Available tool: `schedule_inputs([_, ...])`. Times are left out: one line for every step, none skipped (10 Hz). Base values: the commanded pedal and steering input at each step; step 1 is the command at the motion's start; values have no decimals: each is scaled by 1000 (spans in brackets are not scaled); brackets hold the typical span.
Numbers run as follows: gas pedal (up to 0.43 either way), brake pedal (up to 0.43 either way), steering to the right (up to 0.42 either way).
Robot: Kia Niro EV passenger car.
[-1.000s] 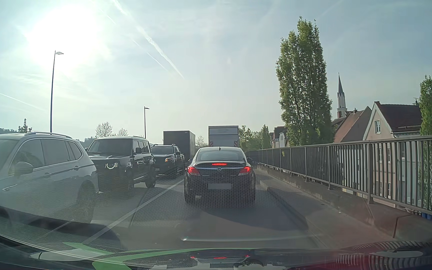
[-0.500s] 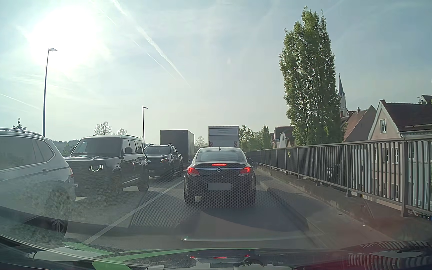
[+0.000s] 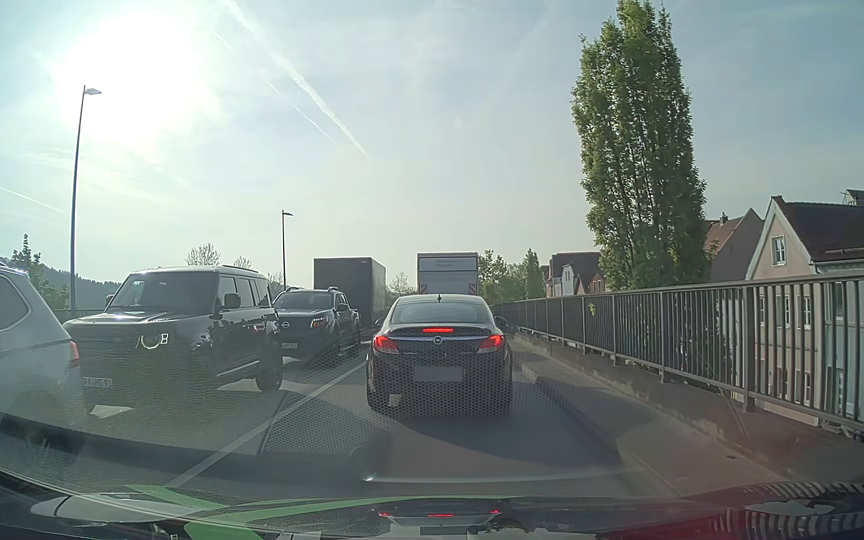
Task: Follow the waypoints while adhering to traffic rules and regulations
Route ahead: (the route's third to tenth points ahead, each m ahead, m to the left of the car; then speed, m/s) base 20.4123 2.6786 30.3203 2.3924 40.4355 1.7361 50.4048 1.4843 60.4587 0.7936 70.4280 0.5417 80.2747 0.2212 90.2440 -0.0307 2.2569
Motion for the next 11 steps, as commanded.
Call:
schedule_inputs([0,0,-3])
schedule_inputs([0,0,-3])
schedule_inputs([0,0,-3])
schedule_inputs([0,0,-3])
schedule_inputs([0,0,-3])
schedule_inputs([0,30,-3])
schedule_inputs([0,128,-3])
schedule_inputs([0,171,-3])
schedule_inputs([0,195,-3])
schedule_inputs([0,201,-3])
schedule_inputs([0,207,-3])
